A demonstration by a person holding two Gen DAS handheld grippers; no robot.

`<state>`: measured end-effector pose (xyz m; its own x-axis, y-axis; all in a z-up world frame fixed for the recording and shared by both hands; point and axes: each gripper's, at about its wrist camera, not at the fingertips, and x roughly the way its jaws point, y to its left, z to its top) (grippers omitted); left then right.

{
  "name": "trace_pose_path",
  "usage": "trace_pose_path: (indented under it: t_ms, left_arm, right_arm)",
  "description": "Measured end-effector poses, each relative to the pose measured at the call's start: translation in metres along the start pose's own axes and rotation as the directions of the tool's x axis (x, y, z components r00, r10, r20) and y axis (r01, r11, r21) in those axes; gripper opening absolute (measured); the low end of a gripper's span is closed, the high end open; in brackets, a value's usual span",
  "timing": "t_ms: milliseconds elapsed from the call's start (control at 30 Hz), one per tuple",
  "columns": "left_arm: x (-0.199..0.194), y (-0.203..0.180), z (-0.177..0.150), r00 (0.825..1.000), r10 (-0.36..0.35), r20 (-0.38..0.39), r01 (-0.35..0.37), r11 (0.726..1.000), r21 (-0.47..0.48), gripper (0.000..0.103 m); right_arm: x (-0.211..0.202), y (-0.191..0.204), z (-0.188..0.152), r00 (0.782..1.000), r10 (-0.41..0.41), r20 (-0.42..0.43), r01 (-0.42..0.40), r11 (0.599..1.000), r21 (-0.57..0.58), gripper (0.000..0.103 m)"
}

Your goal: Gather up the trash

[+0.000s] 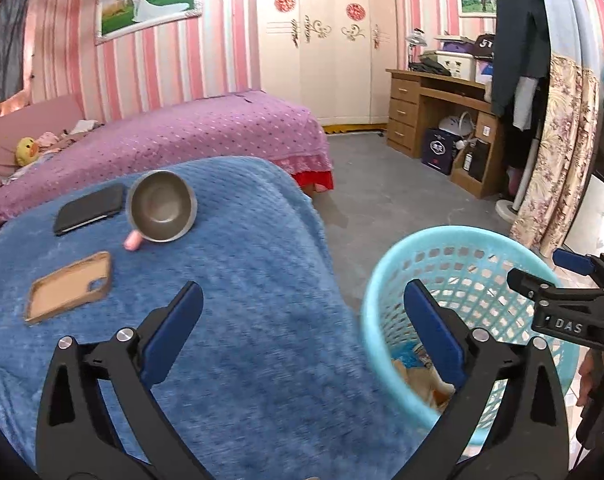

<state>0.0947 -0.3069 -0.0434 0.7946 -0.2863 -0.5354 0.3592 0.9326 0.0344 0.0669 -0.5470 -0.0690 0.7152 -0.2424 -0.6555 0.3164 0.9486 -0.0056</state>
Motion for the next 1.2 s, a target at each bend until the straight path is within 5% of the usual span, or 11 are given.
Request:
trace_pose_path:
  t_ms: [300,633,967,1200]
  left_arm:
    - [-0.048,0.047,-0.013,0.998,0.063,0.022,-0.063,0.998,-0.010,0.097]
    - [-0.109,0.095,-0.038,0.992,0.118,0.051,-0.117,0.993,-0.028,0.097]
    - [-0.151,0.118,-0.048,0.992,0.076,0.097,-0.067,0.994,-0.088,0.097]
    - [-0.159,0.121,-0.060,0.993,0.047,0.108,-0.038,0.996,-0.086,0.097]
  right_arm:
    - [-0.022,0.018,-0.001,0.999,0.043,0.026,-0.044,0.999,0.029,0.097]
    - [-0.094,0.063,0.006,0.975,0.091,0.202,-0.093,0.996,0.003,0.098]
    - [-0.153,0.096,-0.006,0.969,0.095,0.230,-0.093,0.995,-0.018,0.098]
    - [-0.153,0.123,-0.040,0.970,0.095,0.225,-0.081,0.994,-0.068,0.098]
